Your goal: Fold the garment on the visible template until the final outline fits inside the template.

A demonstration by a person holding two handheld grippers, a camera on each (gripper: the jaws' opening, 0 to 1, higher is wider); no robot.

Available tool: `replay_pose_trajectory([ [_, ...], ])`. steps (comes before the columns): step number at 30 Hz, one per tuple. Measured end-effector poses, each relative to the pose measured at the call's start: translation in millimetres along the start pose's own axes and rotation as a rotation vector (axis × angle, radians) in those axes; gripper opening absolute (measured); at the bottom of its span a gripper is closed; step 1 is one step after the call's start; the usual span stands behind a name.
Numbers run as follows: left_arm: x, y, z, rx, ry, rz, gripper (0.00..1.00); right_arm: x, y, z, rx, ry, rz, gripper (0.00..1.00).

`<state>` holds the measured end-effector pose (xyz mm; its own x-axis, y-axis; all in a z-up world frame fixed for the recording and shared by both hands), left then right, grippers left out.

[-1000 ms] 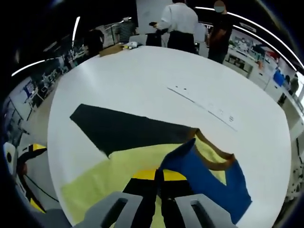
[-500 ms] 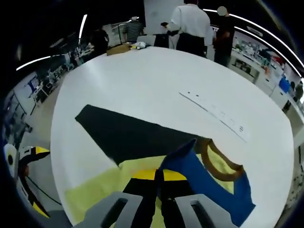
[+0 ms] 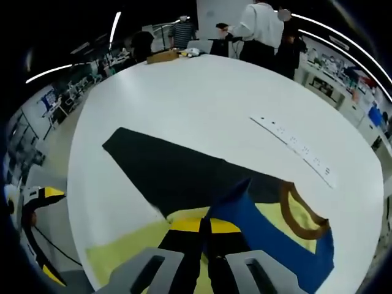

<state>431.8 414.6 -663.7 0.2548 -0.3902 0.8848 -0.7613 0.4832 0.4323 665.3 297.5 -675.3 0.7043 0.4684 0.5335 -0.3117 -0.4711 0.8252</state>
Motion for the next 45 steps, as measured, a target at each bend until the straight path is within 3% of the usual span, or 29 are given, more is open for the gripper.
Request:
replay_pose_trajectory([
  [4,-1.9,2.3,-1.4,0.005,0.003,-0.004,0.98,-8.2,-12.3,-3.5,0.015,-0.058,-0.013,0.00],
  [11,-3.1,3.7,-2.6,0.010,0.006,-0.006,0.98,-10.3,-15.0,-5.2,0.066,-0.079,0.021,0.00],
  [19,1.3,-1.2,-2.4,0.004,-0.007,-0.004,0.99,-10.6,2.0,6.3,0.075,-0.073,0.074,0.25],
  [30,5.6,-2.2,-2.1,0.005,-0.010,0.000,0.99,-32.6,41.7,49.3,0.059,-0.128,0.143,0.48],
  [45,7.9,-5.2,1.5,-0.007,-0.011,0.007,0.99,-87.5,99.6,119.7,-0.029,-0.224,0.176,0.48],
])
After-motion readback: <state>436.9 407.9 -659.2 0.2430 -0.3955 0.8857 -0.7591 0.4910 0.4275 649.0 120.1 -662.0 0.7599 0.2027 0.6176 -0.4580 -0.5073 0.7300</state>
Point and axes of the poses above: the point that each gripper's makers call its tool centre point, and the gripper's own axes: y roughly backward along the fingers, z roughly to its right, x roughly out of its top, the point moved 6 cm from there along y, roughly backward along the fingers, and after that the axes turned 13 degrees about -y, right-handed, at the moved point
